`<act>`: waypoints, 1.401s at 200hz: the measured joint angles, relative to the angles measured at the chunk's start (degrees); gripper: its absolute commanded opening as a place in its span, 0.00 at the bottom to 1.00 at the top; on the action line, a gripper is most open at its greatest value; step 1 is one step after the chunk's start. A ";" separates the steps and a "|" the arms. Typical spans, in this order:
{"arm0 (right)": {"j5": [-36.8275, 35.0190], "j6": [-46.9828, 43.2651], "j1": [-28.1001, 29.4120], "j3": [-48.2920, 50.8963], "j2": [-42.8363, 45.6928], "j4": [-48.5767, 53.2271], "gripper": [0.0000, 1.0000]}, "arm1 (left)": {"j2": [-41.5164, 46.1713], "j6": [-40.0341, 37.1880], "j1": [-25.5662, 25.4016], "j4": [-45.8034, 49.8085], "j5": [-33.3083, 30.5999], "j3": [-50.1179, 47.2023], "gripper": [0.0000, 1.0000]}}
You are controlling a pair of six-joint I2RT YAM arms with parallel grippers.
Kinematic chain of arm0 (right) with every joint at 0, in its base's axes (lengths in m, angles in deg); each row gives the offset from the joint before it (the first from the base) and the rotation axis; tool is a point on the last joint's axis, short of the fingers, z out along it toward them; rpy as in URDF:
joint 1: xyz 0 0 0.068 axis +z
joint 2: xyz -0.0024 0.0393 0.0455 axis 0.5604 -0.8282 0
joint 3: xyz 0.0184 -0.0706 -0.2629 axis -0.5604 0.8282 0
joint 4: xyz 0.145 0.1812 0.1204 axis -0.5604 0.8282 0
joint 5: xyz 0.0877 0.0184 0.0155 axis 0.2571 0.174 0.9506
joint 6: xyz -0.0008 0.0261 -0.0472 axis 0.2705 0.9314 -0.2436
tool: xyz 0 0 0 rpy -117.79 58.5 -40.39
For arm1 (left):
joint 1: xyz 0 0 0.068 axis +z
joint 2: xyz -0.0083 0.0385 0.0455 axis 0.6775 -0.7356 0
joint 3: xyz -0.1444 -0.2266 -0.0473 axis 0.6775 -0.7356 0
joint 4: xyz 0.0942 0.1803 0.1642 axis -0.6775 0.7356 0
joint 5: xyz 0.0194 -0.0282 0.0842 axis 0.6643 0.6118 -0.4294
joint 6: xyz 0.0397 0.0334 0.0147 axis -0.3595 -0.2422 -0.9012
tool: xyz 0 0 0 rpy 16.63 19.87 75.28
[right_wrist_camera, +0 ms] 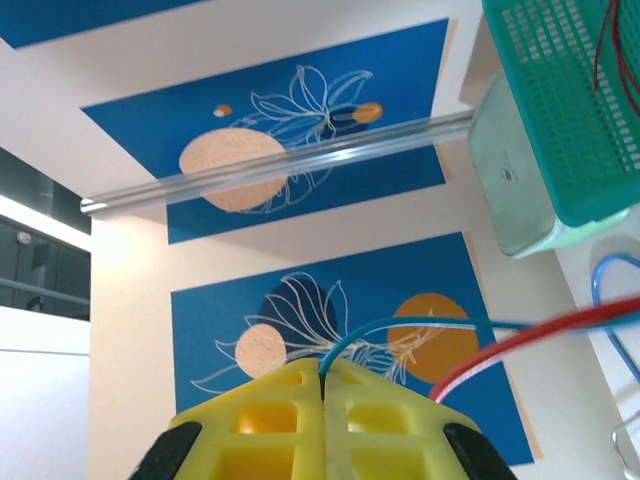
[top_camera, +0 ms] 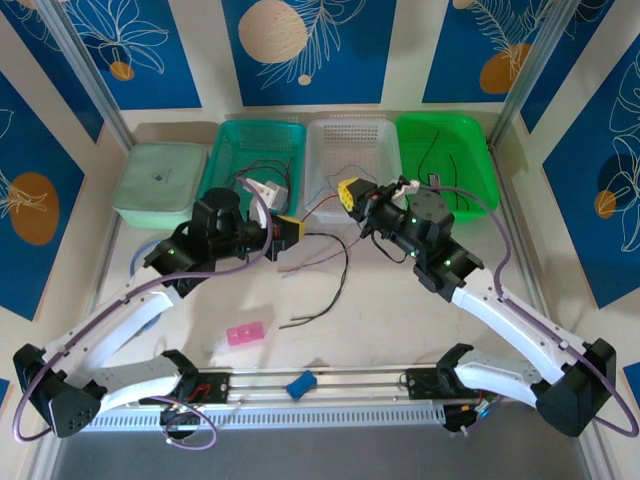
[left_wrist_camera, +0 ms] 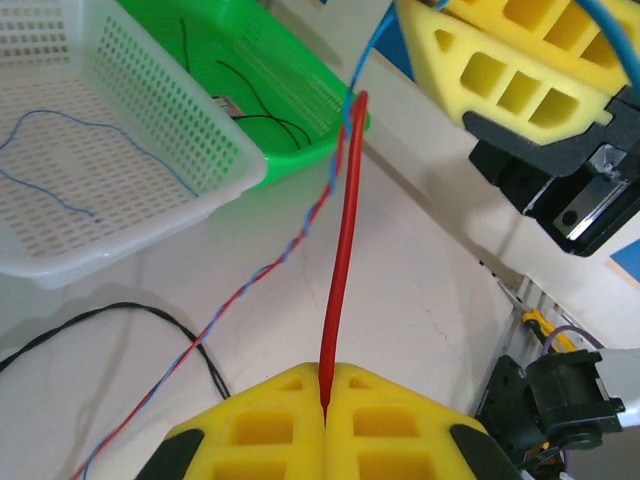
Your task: Untangle the cables
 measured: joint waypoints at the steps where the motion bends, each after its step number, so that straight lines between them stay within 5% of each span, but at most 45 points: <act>1: 0.00 -0.02 -0.09 -0.04 0.04 0.04 0.00 | 0.00 -0.02 0.02 0.24 -0.09 0.17 0.00; 56: 0.09 -0.02 -6.99 -3.17 3.06 1.51 0.00 | -1.51 -3.61 -0.11 16.94 -11.43 17.81 0.00; 131: 2.91 0.48 -25.31 -6.78 10.69 7.08 0.00 | -1.73 -5.86 0.28 26.21 -26.71 22.49 0.00; 212: 11.02 7.08 -45.24 -8.87 13.38 10.71 0.00 | -1.14 -9.01 10.91 32.61 -29.11 23.54 0.00; 280: 14.27 9.03 -49.90 -16.09 10.95 10.71 0.00 | 2.08 -6.93 22.38 32.46 -27.21 21.75 0.00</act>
